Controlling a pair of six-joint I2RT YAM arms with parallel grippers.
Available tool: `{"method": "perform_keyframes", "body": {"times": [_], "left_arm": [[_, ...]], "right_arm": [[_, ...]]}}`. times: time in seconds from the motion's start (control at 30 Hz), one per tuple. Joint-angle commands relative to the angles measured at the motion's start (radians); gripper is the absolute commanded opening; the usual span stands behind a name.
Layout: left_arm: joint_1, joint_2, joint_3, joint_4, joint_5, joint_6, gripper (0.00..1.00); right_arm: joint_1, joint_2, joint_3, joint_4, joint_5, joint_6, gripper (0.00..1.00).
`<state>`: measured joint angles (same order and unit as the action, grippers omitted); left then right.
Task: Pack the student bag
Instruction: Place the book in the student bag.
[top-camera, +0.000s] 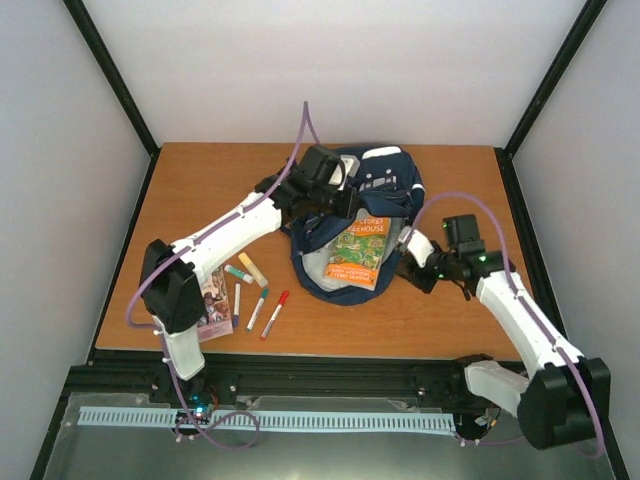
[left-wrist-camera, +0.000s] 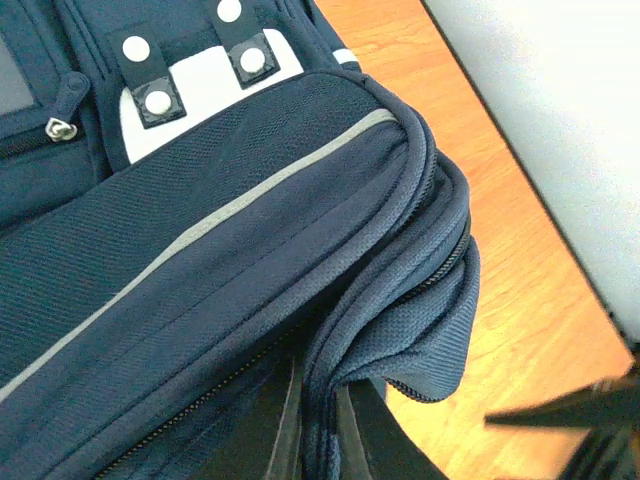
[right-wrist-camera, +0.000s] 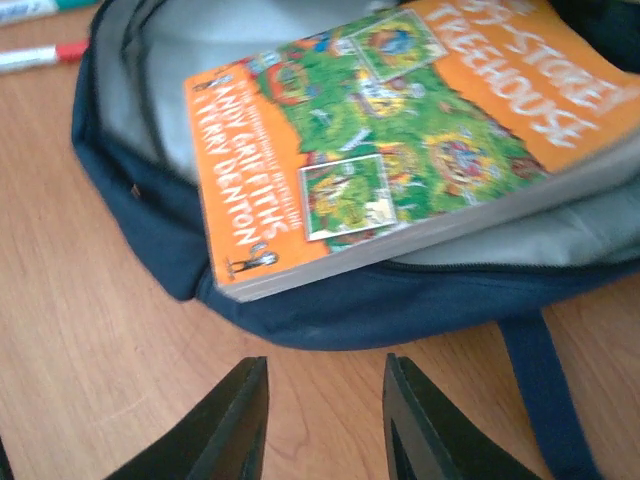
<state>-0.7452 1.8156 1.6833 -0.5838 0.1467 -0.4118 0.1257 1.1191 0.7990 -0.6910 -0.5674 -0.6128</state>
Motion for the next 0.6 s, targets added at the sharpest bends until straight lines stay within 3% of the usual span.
{"method": "perform_keyframes", "body": {"times": [0.0,0.17,0.3,0.57], "left_arm": [[0.06,-0.031,0.007,0.091,0.159,-0.137,0.01],[0.064,-0.024,0.009,0.092,0.192,-0.134,0.01],[0.064,-0.029,0.007,0.091,0.2,-0.13,0.01],[0.064,-0.036,0.017,0.091,0.231,-0.122,0.01]], "right_arm": [[0.182,-0.083,-0.05,0.099,0.215,-0.157,0.35],[0.37,-0.051,-0.039,0.172,0.422,-0.19,0.43],[0.494,0.034,-0.026,0.21,0.531,-0.207,0.44],[0.663,0.157,-0.071,0.333,0.698,-0.261,0.5]]}}
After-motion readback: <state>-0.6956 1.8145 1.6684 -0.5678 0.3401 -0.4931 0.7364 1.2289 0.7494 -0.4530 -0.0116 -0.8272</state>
